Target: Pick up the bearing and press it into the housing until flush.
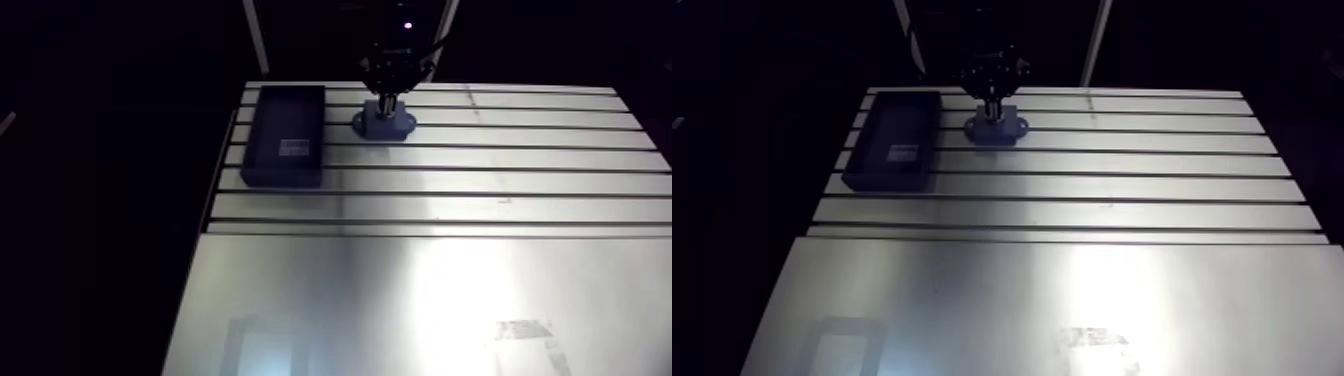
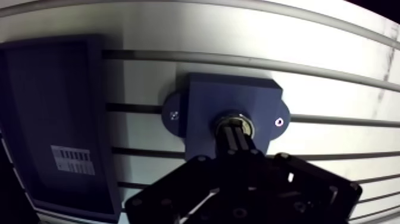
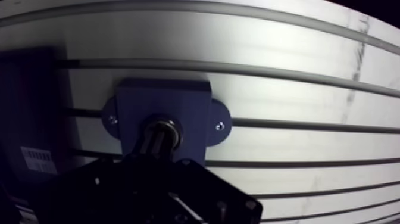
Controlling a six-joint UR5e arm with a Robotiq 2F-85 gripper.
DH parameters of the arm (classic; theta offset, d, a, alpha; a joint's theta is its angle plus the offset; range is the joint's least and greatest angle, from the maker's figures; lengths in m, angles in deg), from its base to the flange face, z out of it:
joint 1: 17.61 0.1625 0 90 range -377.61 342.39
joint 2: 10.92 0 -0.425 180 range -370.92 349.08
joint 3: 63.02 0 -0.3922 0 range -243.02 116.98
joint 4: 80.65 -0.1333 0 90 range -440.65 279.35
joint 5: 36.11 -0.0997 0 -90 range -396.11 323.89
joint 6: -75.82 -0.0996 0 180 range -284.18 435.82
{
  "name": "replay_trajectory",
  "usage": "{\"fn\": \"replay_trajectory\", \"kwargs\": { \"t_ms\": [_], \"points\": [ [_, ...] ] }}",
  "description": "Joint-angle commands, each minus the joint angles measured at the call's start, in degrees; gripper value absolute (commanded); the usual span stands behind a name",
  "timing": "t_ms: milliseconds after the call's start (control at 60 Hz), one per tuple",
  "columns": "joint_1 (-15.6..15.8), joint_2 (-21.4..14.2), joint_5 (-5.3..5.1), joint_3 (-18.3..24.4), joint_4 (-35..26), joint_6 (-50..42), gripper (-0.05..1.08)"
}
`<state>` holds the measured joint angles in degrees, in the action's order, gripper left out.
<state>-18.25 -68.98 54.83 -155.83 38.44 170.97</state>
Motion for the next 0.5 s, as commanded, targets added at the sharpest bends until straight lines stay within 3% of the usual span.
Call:
{"fn": "replay_trajectory", "kwargs": {
  "t_ms": [17, 500],
  "points": [
    [-0.2, 0.0, 0.16, 0.0, 0.0, 0.0, 1.04],
    [0.0, 0.0, 0.16, 0.0, 0.1, 0.0, 1.04]
  ]
}}
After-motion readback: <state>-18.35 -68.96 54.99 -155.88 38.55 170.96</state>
